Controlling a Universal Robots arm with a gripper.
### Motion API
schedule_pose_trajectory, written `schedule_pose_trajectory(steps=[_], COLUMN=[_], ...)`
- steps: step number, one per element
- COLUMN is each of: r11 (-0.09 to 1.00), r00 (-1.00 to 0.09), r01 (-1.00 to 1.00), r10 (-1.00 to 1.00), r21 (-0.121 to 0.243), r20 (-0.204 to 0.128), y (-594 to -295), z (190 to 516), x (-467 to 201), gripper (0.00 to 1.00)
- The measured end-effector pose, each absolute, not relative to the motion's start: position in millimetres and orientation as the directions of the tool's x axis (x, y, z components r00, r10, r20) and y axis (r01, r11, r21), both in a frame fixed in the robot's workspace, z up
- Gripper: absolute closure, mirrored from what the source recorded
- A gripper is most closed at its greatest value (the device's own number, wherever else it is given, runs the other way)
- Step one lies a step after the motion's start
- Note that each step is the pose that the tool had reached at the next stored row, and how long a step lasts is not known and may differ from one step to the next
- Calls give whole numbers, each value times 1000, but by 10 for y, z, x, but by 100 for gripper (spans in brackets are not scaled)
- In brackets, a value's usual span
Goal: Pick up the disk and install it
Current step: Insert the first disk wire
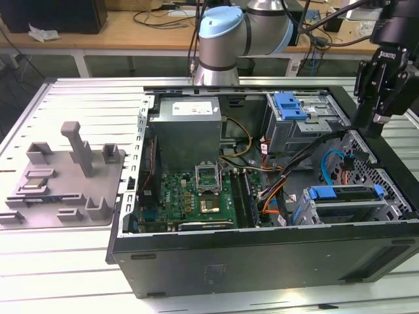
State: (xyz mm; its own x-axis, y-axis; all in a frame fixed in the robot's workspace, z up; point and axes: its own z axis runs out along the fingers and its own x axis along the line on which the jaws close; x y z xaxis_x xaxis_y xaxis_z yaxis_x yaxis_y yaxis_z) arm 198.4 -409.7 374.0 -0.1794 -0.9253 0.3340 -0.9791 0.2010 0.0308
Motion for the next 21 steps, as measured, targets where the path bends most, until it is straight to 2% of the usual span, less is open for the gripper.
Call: schedule_pose_trajectory(steps=[1, 13, 15, 21], r11=[202, 289, 294, 298], r00=[-180, -262, -263, -266], r01=[-979, -957, -955, -954], r10=[-925, -904, -896, -889], r21=[31, 33, 32, 30], r20=[334, 337, 358, 373], y=[-4097, -4097, -4089, -4081], z=[3734, 3683, 3665, 3589], x=[1992, 2057, 2114, 2127], gripper=[59, 59, 59, 59])
